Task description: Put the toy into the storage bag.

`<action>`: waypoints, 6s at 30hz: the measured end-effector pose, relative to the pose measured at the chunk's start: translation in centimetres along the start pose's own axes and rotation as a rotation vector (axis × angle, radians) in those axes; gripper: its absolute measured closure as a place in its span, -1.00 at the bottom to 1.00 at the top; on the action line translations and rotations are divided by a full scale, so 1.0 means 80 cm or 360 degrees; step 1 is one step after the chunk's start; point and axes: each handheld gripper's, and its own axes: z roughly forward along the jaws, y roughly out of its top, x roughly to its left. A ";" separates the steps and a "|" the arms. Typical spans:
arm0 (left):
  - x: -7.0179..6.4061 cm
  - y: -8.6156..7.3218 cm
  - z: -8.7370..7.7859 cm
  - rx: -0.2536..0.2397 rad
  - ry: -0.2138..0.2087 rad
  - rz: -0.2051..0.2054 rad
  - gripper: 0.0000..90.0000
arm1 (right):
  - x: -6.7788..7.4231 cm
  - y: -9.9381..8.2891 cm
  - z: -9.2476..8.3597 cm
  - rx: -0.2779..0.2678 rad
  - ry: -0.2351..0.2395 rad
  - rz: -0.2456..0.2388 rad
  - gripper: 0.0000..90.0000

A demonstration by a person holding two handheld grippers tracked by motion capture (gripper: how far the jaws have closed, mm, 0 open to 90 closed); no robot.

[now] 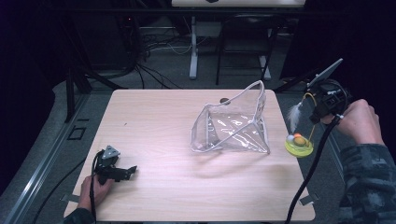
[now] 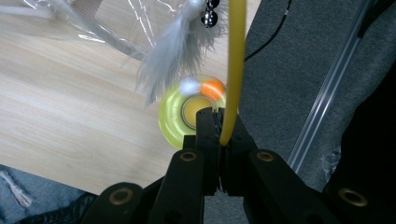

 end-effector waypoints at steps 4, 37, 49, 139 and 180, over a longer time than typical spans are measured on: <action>0.000 0.000 0.000 0.0001 0.0000 0.0004 -1.00 | -0.002 0.005 -0.004 0.0014 -0.0008 0.0007 0.95; 0.000 0.000 0.000 0.0001 0.0000 0.0004 -1.00 | 0.011 0.057 -0.050 -0.0051 -0.0097 -0.0065 0.94; 0.000 0.000 0.000 0.0001 0.0000 0.0004 -1.00 | 0.020 0.077 -0.068 -0.0081 -0.0136 -0.0097 0.94; 0.000 0.000 0.000 0.0001 0.0000 0.0004 -1.00 | 0.178 0.179 -0.074 -0.0258 0.0001 -0.0485 0.94; 0.000 0.000 0.000 0.0001 -0.0001 0.0004 -1.00 | 0.154 0.143 0.040 -0.0118 0.0092 -0.0424 0.94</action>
